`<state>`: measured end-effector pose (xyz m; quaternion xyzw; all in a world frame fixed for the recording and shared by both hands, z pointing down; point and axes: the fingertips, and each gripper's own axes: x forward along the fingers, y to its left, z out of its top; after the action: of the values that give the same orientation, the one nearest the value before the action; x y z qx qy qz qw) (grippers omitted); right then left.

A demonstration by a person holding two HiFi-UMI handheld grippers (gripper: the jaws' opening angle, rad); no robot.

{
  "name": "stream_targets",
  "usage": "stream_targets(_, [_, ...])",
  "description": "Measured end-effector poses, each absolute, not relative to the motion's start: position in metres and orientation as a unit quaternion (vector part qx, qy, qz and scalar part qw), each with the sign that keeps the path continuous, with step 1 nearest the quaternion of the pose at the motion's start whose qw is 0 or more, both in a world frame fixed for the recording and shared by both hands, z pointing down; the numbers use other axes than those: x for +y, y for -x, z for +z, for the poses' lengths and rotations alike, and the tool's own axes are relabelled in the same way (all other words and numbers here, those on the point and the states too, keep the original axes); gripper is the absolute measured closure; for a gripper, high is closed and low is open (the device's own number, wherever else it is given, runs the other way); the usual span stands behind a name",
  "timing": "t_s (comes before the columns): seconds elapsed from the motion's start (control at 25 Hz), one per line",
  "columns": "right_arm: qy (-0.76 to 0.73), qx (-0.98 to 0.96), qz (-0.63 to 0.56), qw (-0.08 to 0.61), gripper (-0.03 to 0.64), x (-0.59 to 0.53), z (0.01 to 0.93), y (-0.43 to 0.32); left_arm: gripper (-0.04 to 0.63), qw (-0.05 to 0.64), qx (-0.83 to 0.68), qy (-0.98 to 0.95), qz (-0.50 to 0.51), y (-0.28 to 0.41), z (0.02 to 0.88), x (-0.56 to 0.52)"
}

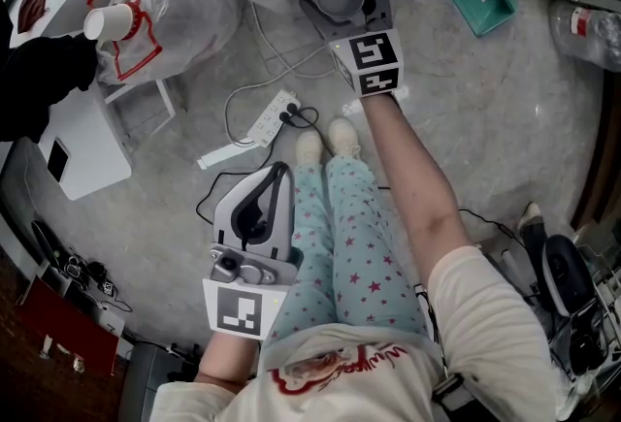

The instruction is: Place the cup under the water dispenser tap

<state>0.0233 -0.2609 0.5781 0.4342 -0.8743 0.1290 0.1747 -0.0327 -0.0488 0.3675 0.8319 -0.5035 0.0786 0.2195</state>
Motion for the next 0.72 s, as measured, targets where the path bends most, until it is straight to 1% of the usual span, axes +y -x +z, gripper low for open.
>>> stream_targets(0.72, [-0.441,-0.871,0.128,0.173,0.281,-0.2608,0.5788,-0.0235,0.574,0.217,-0.514,-0.827,0.076,0.0348,0.3656,-0.0453])
